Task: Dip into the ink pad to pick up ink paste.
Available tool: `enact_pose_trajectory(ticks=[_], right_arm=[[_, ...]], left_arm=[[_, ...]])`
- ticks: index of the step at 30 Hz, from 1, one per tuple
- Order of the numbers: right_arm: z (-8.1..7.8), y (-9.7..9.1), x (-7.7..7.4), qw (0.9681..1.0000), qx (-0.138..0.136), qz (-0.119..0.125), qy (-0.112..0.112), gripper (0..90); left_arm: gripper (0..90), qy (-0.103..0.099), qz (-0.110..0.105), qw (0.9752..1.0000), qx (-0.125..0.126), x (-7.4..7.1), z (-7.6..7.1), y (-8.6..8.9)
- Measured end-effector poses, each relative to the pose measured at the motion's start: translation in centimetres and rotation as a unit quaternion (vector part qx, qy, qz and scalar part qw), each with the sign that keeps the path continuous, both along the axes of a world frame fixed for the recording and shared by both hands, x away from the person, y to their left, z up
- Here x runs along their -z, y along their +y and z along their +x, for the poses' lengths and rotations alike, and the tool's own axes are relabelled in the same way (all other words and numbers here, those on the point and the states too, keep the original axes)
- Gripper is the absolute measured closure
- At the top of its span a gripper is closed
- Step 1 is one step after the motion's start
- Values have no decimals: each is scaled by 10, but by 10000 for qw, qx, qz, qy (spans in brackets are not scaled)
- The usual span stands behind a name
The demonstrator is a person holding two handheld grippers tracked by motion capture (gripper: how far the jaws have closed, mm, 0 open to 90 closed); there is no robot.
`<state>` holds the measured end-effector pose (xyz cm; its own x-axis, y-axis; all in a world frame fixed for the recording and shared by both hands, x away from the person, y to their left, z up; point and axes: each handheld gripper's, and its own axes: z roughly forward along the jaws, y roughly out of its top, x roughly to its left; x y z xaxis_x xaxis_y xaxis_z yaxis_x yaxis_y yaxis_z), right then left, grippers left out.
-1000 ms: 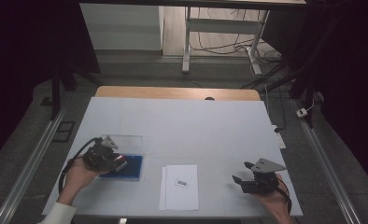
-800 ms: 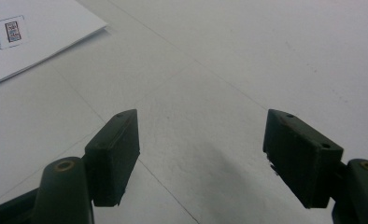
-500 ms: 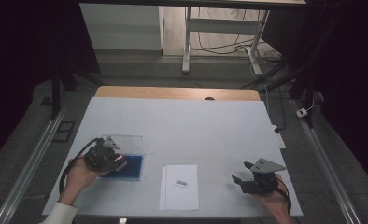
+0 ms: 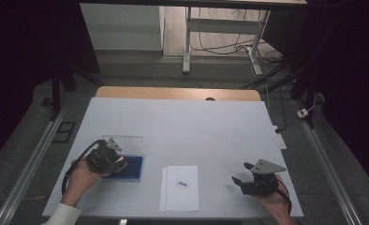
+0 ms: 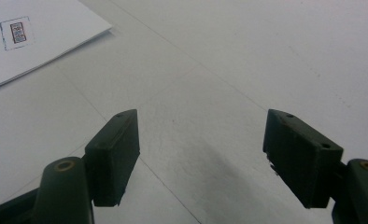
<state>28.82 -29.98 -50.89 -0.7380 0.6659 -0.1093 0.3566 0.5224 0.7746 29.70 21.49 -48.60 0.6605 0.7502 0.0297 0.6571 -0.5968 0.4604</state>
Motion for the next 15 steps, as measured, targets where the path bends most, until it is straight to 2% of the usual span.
enact_pose_trajectory(ticks=[15], right_arm=[[0,0,0,10000,-8,-19,15,265]], left_arm=[[712,-59,-28,10000,11,2,-1,0]])
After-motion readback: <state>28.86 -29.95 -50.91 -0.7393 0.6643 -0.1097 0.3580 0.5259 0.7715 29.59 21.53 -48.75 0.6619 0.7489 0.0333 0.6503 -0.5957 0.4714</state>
